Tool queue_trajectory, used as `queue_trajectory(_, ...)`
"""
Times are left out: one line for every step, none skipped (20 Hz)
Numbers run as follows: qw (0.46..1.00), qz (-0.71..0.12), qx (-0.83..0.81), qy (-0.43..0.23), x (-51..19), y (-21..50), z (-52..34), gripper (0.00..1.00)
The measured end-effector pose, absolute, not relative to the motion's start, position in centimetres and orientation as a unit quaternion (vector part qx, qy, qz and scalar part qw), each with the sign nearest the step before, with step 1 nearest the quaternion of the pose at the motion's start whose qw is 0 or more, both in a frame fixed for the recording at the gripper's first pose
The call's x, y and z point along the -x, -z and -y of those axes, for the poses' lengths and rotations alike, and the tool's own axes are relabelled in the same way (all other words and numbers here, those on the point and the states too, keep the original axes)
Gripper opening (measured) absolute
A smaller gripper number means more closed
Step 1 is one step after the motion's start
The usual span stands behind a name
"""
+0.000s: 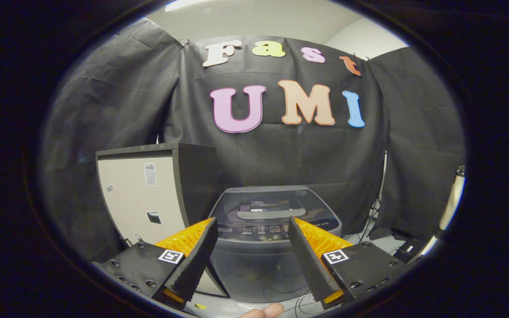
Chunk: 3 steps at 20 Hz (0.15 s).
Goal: Put the clothes into the washing machine and then close the washing machine lid.
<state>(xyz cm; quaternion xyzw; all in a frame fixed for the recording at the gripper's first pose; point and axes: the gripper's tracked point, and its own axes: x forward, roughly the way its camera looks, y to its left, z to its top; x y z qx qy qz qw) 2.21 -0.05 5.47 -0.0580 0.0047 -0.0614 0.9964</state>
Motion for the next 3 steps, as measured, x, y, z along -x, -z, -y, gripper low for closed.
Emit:
queue_trajectory(0.996,-0.008,0.061,0.066,-2.03,-5.24,0.28,0.99)
queue_trajectory(0.996,-0.010,0.065,0.067,-1.97,-5.10,0.25,0.99)
queue_trajectory(0.995,-0.010,0.069,0.071,-1.83,-5.11,0.23,0.99)
